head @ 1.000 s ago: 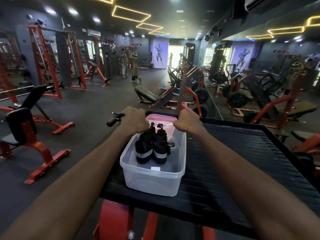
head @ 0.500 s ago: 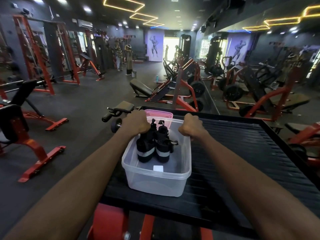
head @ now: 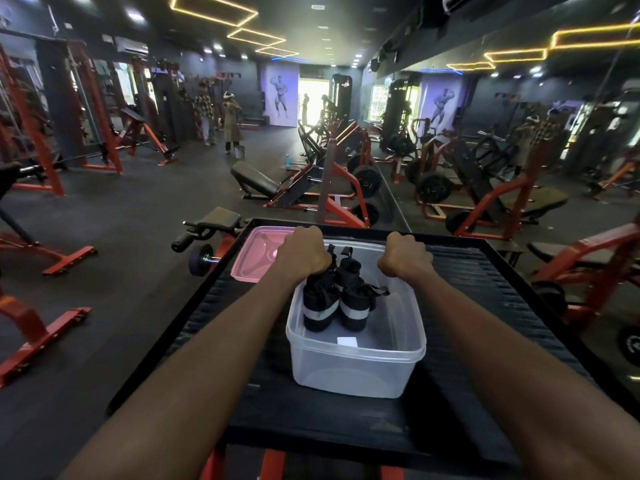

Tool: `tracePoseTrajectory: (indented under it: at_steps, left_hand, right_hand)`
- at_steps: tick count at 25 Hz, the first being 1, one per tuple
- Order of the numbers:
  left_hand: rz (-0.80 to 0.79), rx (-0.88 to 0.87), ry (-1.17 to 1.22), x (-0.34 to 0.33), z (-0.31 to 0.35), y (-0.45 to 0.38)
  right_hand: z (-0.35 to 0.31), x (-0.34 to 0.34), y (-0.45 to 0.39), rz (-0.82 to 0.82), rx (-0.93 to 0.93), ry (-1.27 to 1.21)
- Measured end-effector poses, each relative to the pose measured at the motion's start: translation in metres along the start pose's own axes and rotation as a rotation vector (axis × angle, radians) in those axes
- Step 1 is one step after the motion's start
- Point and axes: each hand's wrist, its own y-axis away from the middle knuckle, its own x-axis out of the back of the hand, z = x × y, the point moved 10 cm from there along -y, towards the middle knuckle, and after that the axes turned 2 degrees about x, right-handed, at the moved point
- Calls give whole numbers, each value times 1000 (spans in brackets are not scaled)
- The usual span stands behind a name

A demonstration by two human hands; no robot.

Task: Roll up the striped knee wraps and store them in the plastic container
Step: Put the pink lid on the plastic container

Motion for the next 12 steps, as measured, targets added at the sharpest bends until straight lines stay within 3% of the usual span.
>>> tracePoseTrajectory:
  at_steps: [7, 10, 12]
  left_hand:
    - [-21, -134, -20, -24, 37, -10]
    - [11, -148, 74, -25, 30, -15]
    - [31, -104, 114, -24, 12, -20]
  right_hand:
    - [47, 6, -5, -4, -61, -11]
    - [54, 10, -5, -25, -73, -68]
    - [42, 24, -5, 58, -38, -66]
